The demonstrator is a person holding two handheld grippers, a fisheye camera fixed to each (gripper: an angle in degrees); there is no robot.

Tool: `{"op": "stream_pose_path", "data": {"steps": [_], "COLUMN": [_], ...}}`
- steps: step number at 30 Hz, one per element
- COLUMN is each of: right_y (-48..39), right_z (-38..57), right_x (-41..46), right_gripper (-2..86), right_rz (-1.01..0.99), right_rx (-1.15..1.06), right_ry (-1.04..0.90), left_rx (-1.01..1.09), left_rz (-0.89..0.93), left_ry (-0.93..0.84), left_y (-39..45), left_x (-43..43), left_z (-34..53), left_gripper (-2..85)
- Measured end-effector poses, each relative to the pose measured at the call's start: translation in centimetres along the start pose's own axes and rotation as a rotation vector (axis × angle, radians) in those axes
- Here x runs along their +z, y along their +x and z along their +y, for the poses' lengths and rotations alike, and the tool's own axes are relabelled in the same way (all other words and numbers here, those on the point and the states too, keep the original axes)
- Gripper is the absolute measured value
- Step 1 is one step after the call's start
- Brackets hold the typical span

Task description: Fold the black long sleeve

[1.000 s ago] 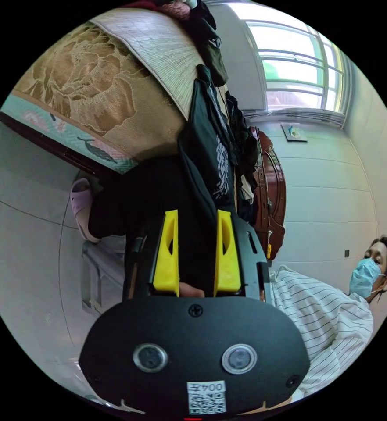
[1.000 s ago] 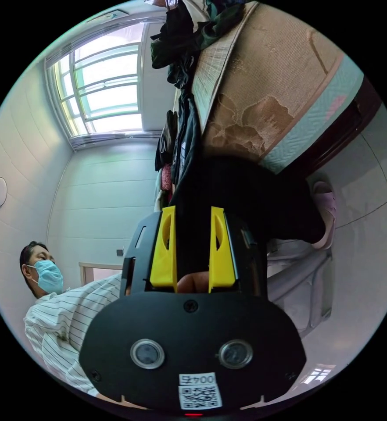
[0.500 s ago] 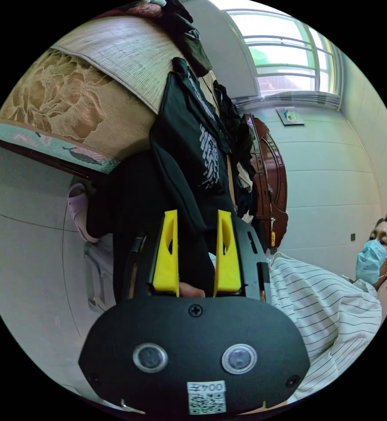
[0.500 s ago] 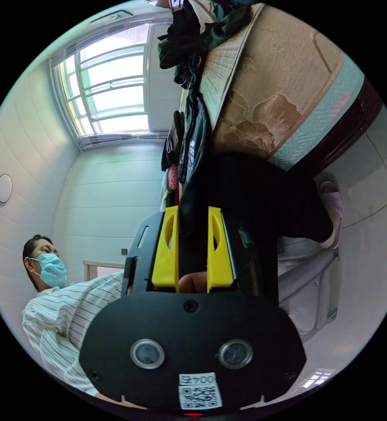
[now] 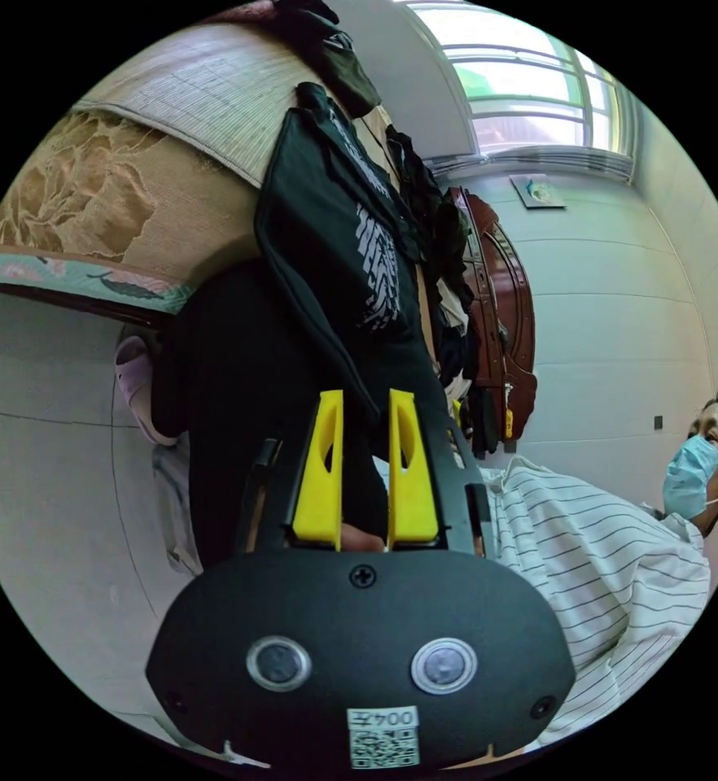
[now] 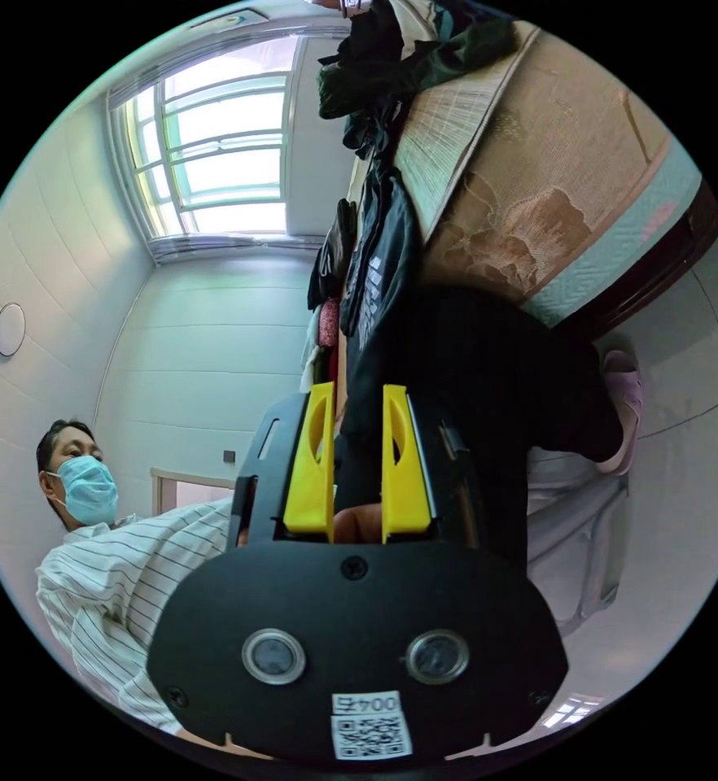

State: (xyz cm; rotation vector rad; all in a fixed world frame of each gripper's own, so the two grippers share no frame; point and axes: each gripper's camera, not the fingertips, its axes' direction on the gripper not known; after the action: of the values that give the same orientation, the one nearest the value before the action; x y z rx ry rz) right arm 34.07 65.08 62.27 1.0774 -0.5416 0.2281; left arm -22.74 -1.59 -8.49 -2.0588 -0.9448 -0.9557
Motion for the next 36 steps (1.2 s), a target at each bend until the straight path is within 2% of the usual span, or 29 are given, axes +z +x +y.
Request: {"op": "stream_pose_path", "data": {"steps": [10, 16, 21, 28, 36], "right_y": [-1.5, -2.7, -3.6, -3.1, -2.9], "right_z": [1.2, 2.2, 3.1, 4.4, 5.9], "right_x": [2.7, 4.3, 4.3, 4.9, 5.1], "right_gripper": [10.7, 4.8, 4.5, 4.6, 4.6], "right_rz": [0.084, 0.166, 0.09, 0.055, 0.044], "right_rx": [-0.051, -0.089, -0.092, -0.062, -0.052], "right_ry": [-0.047, -0.076, -0.023, -0.011, -0.002], "left_rx": [-0.012, 0.025, 0.037, 0.053, 0.092], "left_rz": [-0.021, -0.07, -0.099, -0.052, -0.199], "left_ry": [-0.02, -0.039, -0.037, -0.067, -0.133], "left_y": [0.0, 1.0, 1.9, 3.0, 5.2], "left_x": [5.1, 7.5, 9.0, 11.9, 14.8], "left_z": [0.9, 1.9, 2.9, 4.1, 5.3], "left_gripper": [2.5, 3.0, 4.0, 8.1, 5.3]}}
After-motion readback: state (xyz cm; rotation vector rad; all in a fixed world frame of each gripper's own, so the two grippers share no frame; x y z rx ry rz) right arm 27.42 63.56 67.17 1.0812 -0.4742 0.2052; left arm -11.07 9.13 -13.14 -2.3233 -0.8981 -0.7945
